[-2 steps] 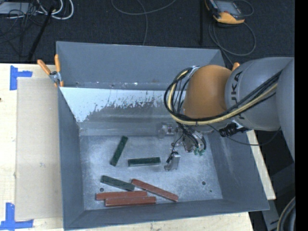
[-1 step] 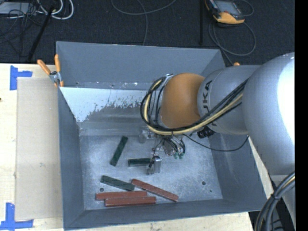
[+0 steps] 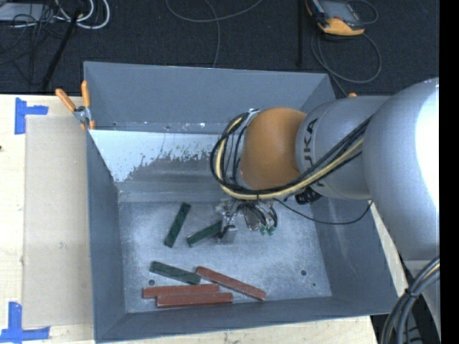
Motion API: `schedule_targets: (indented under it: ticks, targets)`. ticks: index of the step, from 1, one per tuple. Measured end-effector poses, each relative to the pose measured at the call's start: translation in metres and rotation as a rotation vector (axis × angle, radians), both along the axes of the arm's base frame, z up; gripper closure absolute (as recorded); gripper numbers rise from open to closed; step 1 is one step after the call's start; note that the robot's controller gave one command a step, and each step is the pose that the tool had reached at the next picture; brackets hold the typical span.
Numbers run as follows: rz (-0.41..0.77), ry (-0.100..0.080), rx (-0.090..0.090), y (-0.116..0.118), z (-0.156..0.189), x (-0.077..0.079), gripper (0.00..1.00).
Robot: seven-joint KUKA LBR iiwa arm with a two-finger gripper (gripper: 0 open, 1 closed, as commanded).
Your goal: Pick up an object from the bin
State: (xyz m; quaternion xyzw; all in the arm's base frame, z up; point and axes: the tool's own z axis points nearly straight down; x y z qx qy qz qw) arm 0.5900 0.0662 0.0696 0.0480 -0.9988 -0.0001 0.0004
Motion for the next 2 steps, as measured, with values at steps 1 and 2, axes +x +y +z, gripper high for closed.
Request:
schedule_targets:
  ticks: [1,2]
  targets:
    - [0.001,0.000,0.000,0.0000,-0.0002,-0.0001,0.00]
    - [0.001,0.000,0.000,0.0000,0.0004,0.0002,1.00]
